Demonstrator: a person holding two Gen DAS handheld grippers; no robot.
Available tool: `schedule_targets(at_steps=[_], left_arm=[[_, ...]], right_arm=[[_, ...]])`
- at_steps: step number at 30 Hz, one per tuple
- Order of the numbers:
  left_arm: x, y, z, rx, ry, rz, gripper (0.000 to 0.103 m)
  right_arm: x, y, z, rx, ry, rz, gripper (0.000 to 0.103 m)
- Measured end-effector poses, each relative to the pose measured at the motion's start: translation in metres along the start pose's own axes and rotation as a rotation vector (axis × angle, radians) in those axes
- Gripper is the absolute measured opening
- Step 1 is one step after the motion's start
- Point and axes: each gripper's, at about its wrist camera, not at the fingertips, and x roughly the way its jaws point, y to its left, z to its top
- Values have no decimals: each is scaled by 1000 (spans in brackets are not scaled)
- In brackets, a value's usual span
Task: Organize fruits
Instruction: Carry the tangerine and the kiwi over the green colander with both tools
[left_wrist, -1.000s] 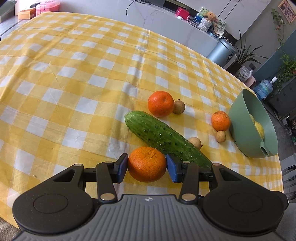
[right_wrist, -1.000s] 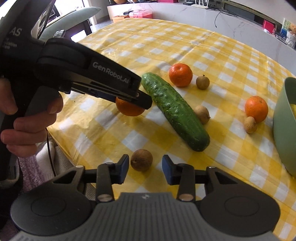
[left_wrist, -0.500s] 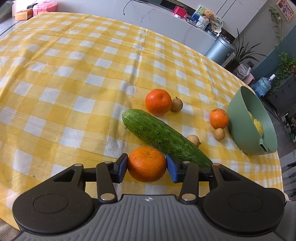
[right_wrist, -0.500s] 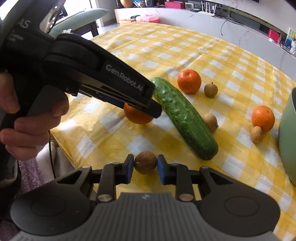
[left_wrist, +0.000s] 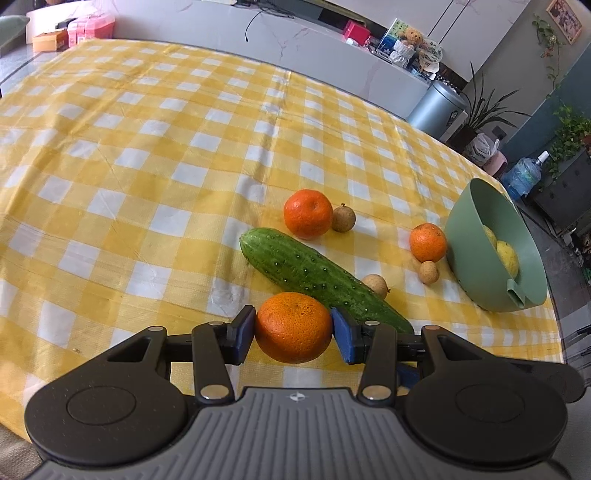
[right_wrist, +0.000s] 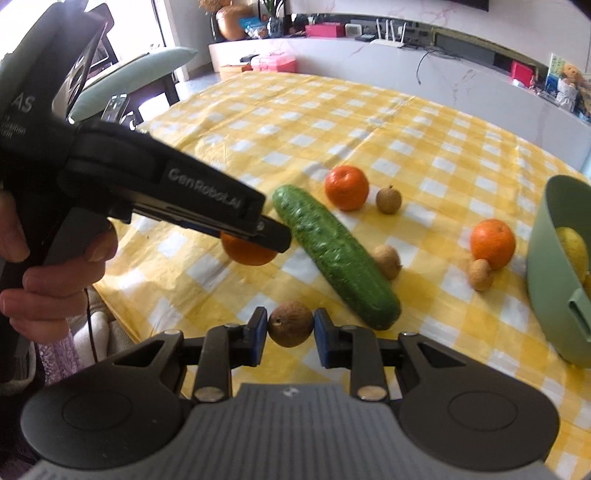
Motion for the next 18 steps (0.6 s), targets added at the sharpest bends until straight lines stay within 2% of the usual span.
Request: schedule_targets(at_steps=[8,18], left_arm=[[-23,-13,1,15,-41,13,51],[-47,-38,7,3,-77,-1,51]], right_arm=[[-28,-16,-1,46,-84,-46,24],[-86,-63,2,204,-247,-126,24]])
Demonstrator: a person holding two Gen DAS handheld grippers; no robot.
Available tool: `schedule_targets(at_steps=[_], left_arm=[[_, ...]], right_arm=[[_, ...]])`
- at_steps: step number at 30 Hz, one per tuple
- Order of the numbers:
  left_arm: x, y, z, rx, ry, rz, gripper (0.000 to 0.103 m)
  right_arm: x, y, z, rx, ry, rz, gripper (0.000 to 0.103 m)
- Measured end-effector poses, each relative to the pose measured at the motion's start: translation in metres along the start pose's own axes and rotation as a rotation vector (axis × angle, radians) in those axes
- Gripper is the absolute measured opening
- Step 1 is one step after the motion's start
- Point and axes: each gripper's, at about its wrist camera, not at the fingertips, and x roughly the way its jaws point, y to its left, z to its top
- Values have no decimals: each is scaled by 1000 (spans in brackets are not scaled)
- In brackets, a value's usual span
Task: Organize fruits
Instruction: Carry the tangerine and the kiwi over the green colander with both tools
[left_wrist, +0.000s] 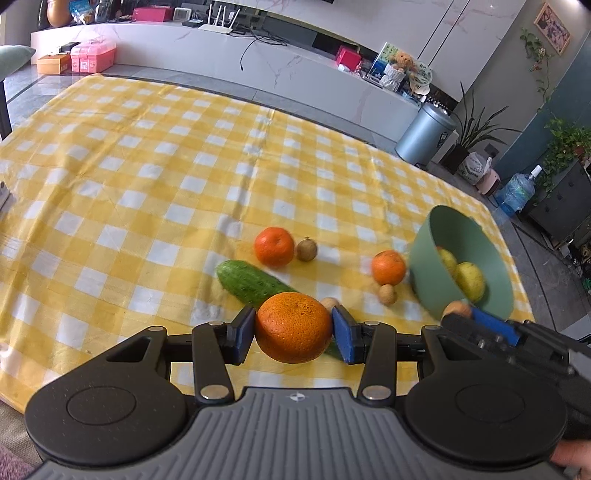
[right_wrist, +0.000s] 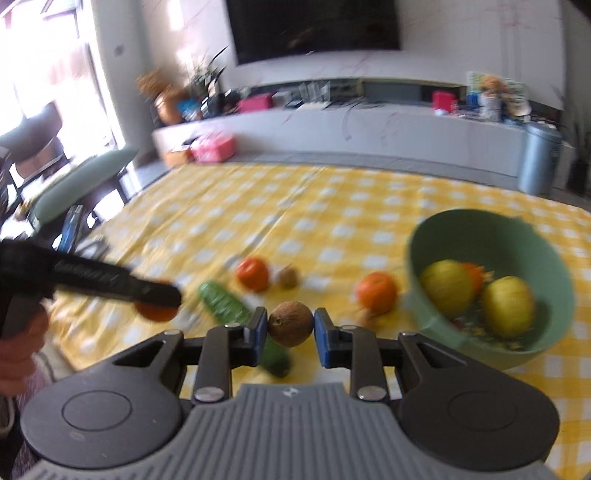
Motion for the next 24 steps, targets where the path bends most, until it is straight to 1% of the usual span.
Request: schedule_targets(at_steps=[5,8,9,11,13,16,18,19,22,24], left_arm=[[-9,-22,5,11,-13,-34,51],[-9,-41,2,39,-32,-55,51],[-6,-49,2,53,-29,-64,51],[3,-64,0,85,1,-86,51],[12,-79,-1,117,33,-108,51],[23,-98,-6,165,41,-148,51],[33,-111,-6,194,45,-187,51],[38,-116,-6,203,47,-210,51],[54,-130,-5,212,64,-268,51],[63,-137,-6,223,66,-282,51]], right_arm=[[-18,-36,17,86,-54,-86,24],[-33,-59,29,156,-107,-85,24],[-38,-66,31,174,-122,-82,24],[-45,-78,35,200,-148,-110,24],[-48,-91,36,240,-162,-134,24],[-47,-112,30,280,-172,-202,24],[-46,-127,20,315,-171,-243,24],[-44,-136,15,355,-168,-244,24],[-39,-164,0,506,-158,-184,24],[-35,-172,-5,534,-157,-181,24]])
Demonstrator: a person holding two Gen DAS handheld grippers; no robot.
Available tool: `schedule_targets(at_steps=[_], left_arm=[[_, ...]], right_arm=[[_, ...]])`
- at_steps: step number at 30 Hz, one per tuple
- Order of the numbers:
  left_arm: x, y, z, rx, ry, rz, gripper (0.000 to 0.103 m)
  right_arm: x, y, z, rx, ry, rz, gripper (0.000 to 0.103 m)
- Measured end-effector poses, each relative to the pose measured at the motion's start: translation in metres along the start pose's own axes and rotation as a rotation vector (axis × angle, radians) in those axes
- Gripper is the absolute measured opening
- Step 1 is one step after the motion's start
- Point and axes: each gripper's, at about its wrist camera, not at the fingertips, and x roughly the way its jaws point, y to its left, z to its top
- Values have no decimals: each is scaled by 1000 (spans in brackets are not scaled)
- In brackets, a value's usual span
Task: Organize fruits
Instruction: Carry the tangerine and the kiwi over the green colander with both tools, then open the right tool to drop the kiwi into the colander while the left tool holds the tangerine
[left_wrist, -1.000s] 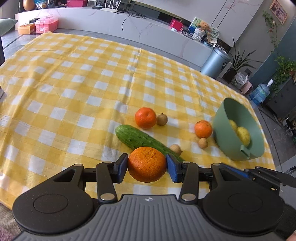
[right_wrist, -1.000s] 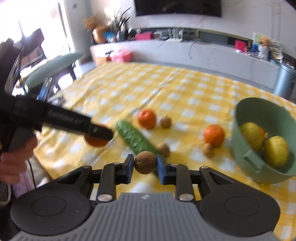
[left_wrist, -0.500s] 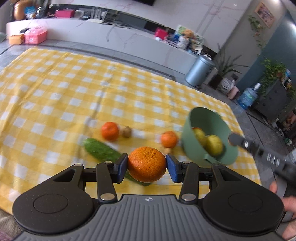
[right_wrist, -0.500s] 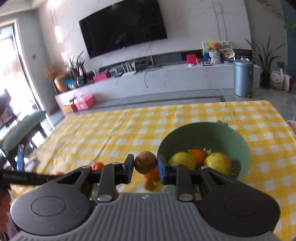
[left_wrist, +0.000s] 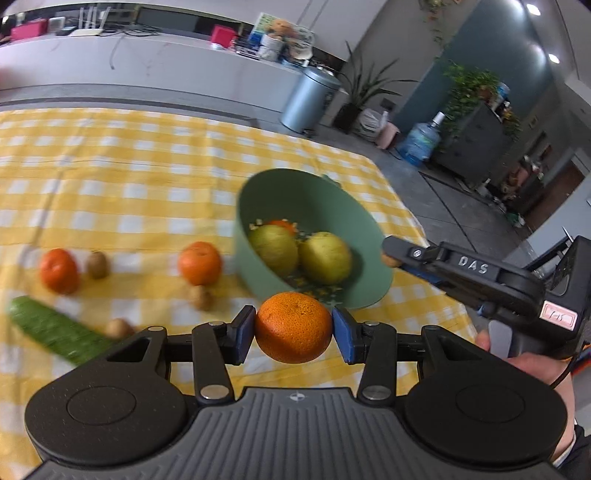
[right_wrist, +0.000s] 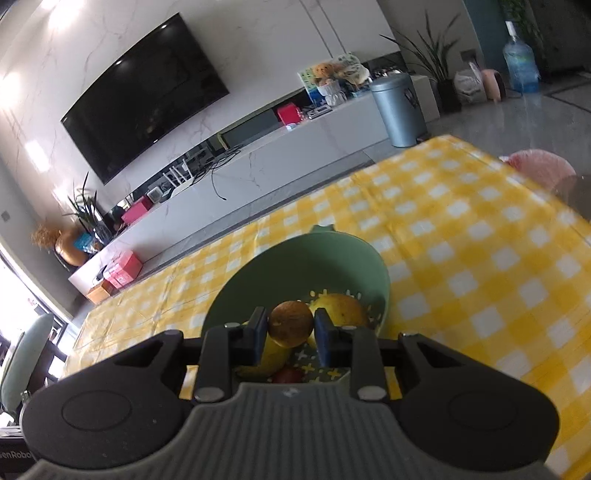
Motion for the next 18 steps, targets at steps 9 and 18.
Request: schedule_targets(at_steps=[9,18], left_arm=[[12,2,-9,21,0,-42,51],[6,12,-15,8,0,-28,51]], right_arm=[[29,2,-10,41,105,67,24],[37,5,-13,27,136,12,26]])
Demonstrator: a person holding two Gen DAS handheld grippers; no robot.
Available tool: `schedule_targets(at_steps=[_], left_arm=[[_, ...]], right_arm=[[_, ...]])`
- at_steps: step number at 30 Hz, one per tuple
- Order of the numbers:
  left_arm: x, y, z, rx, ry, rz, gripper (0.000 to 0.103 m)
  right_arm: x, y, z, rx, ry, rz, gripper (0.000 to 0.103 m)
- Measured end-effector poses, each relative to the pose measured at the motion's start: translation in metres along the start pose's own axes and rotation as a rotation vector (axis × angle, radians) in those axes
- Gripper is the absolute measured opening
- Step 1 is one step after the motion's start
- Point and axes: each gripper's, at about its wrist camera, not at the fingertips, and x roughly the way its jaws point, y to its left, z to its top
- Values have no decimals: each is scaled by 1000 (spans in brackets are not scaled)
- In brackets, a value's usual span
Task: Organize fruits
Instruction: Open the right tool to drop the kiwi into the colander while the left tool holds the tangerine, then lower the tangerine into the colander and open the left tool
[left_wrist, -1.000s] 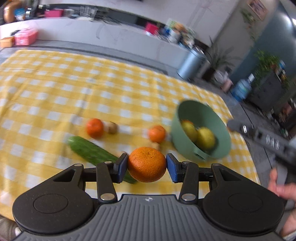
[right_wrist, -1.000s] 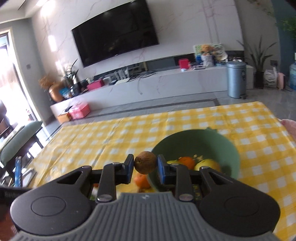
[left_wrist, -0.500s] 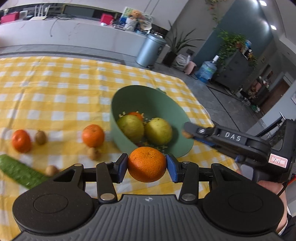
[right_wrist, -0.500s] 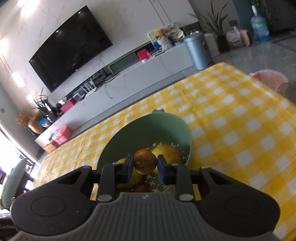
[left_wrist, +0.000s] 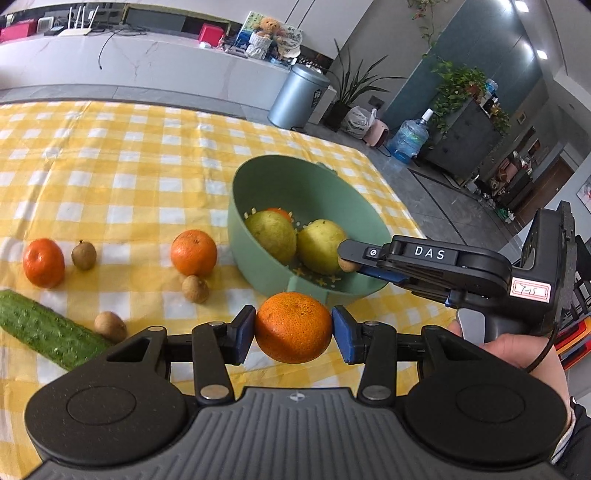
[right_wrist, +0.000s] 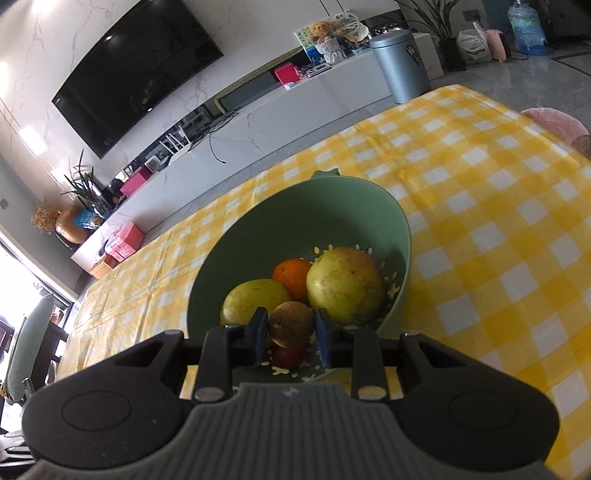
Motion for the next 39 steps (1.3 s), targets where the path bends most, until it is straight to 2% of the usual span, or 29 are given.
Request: schedule_targets(at_steps=[4,6,10,13,17,21,24,29,35,39], left_arm=[[-3,1,0,-5,2,11,51],[-7,1,0,-8,-6,14,51],[-16,0,-1,-5,-23,17,51],[-21,-4,-1,1,-32,35,51],[-27,-8,-2,7,-42,53,51],[-30,-16,4,25,-60,66,51],[-30,-23,11,37,-79,73,51],[-23,-33,23,47,-84,52,51],[11,-38,42,2,-17,3,51],[36,-40,51,-40,26,-23,51]], right_arm=[[2,-1,0,6,4,-7,27],[1,-1,0,13,-3,-6,36],[-5,-2,1,22,-27,-28,41],[-15,-7,2,31,-73,-35,52],[-34,-13,5,45,-151,-37,77],[-48,-7,5,-38,-213,-93,87],[-50,-4,5,-85,-220,-91,87],[-48,-10,5,-111,-213,-155,88],[-47,-34,5,18,-196,-214,89],[-53,-42,5,66,-225,-171,89]])
